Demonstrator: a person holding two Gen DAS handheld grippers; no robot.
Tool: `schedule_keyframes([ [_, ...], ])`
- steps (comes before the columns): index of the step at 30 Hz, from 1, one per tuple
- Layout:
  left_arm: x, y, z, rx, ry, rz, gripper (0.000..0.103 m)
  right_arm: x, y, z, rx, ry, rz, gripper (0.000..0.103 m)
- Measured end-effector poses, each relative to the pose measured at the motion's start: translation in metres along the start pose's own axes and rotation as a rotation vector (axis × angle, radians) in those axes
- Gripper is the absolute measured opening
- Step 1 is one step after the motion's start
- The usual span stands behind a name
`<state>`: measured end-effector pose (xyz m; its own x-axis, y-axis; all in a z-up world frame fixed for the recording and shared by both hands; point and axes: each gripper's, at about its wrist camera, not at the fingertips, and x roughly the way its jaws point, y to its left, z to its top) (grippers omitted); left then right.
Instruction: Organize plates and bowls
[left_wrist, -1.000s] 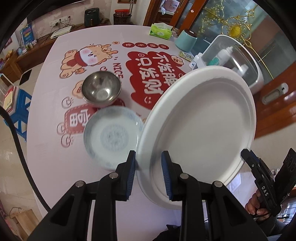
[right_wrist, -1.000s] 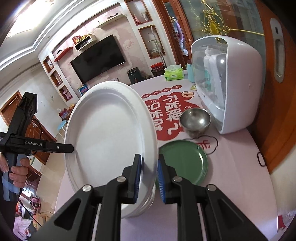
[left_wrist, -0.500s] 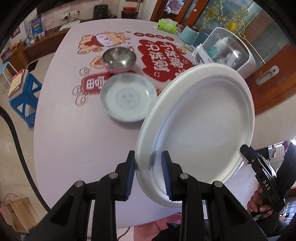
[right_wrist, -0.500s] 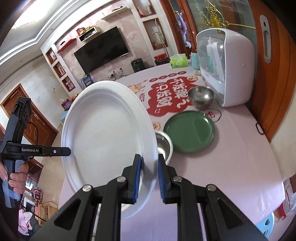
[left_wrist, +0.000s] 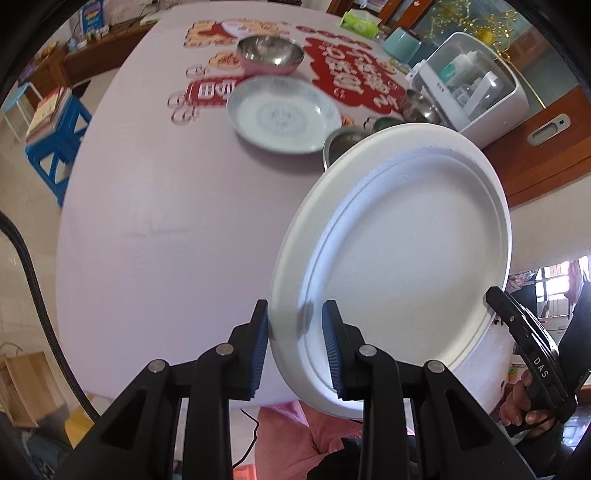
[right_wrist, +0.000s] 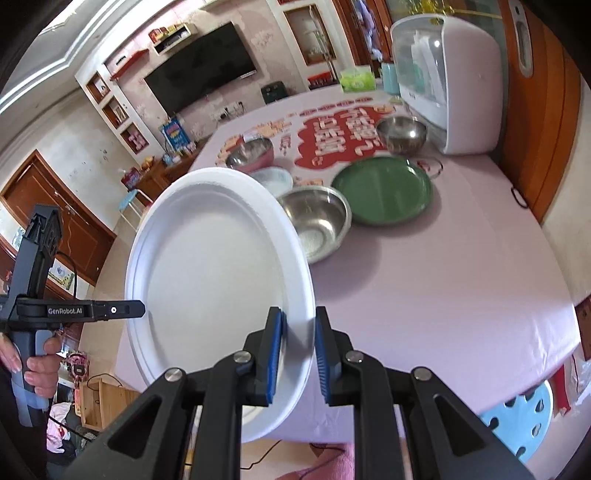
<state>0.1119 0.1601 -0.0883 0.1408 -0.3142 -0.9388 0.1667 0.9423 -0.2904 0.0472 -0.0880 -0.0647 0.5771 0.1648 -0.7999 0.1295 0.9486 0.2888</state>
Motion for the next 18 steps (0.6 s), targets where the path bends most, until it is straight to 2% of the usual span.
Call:
schedule_keyframes([
  [6, 0.028, 0.007, -0.013, -0.04, 0.055, 0.011, 0.026, 0.017, -0.006, -0.011, 0.013, 0.084, -0.024, 0.017],
  [18, 0.075, 0.01, -0.027, -0.067, 0.144, 0.065, 0.035, 0.055, -0.018, -0.024, 0.075, 0.259, -0.045, 0.017],
])
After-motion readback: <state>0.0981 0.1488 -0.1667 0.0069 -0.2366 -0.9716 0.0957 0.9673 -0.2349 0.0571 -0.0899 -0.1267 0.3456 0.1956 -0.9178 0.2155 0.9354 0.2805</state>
